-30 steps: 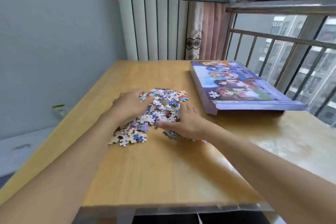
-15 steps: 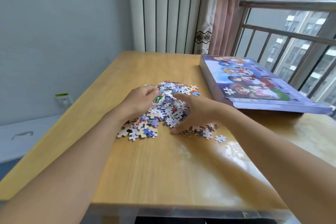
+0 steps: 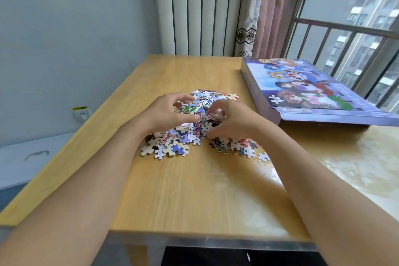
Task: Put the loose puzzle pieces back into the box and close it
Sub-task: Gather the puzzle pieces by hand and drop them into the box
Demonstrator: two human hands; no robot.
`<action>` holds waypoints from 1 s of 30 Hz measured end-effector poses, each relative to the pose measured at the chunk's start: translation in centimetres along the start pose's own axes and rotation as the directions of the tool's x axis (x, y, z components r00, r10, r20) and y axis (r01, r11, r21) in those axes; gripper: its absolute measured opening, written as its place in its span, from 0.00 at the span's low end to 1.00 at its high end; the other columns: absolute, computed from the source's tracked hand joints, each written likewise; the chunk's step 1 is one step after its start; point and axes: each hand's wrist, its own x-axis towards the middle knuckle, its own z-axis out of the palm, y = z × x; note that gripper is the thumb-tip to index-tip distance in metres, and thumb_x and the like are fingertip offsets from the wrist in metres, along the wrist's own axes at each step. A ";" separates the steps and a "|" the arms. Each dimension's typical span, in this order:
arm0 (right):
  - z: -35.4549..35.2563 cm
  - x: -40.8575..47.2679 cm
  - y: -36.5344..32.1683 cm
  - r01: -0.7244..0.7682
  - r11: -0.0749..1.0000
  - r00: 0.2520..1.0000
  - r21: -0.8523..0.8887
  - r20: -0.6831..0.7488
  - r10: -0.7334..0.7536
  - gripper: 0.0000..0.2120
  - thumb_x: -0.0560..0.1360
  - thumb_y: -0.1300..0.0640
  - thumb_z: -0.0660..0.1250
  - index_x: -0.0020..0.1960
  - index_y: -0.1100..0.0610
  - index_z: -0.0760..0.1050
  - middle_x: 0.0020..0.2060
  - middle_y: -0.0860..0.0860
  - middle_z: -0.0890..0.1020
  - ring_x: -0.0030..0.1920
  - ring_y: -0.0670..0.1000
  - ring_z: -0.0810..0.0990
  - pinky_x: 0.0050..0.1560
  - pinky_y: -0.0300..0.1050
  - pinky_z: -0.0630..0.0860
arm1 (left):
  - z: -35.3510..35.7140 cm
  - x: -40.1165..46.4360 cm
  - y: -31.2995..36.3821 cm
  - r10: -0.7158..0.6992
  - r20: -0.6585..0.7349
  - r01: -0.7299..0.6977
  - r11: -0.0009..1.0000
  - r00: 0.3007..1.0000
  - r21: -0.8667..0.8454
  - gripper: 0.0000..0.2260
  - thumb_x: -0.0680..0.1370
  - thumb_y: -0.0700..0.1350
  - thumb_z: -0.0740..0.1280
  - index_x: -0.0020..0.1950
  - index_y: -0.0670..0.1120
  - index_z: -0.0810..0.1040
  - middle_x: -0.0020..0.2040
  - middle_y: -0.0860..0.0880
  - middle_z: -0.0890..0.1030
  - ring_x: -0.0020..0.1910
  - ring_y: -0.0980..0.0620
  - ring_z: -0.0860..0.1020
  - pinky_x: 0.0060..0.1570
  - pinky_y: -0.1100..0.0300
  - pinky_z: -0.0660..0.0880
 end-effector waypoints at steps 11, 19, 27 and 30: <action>0.2 0.3 0.2 0.053 0.996 0.999 0.066 0.001 -0.054 0.33 0.62 0.54 0.83 0.64 0.47 0.75 0.52 0.46 0.75 0.39 0.43 0.77 0.38 0.41 0.76 | 0.2 -0.5 0.7 0.201 0.018 -0.201 0.967 0.980 0.158 0.13 0.66 0.52 0.82 0.48 0.60 0.85 0.62 0.60 0.79 0.66 0.63 0.72 0.66 0.60 0.66; 0.4 0.1 0.0 0.130 0.990 0.990 0.062 -0.070 -0.125 0.23 0.65 0.55 0.81 0.59 0.48 0.81 0.53 0.45 0.79 0.47 0.46 0.78 0.40 0.36 0.75 | 1.0 -0.1 0.8 0.251 -0.042 -0.250 0.967 0.967 0.043 0.03 0.74 0.49 0.76 0.46 0.52 0.87 0.50 0.58 0.84 0.53 0.62 0.80 0.58 0.63 0.72; -0.1 0.8 0.6 0.046 0.927 0.983 0.373 -0.184 0.026 0.19 0.65 0.61 0.81 0.54 0.58 0.81 0.34 0.47 0.78 0.27 0.44 0.76 0.27 0.34 0.70 | 1.1 -0.2 1.5 0.176 -0.139 -0.196 0.969 0.975 -0.152 0.05 0.76 0.51 0.74 0.47 0.51 0.86 0.46 0.58 0.86 0.46 0.63 0.81 0.56 0.57 0.76; -0.5 1.0 1.0 -0.017 0.781 0.982 0.624 -0.137 0.131 0.23 0.64 0.63 0.82 0.57 0.59 0.80 0.38 0.52 0.80 0.36 0.51 0.82 0.36 0.46 0.80 | 1.0 0.2 1.3 0.160 -0.171 -0.190 0.965 0.972 -0.178 0.07 0.78 0.53 0.72 0.49 0.51 0.86 0.47 0.56 0.86 0.50 0.58 0.82 0.61 0.51 0.76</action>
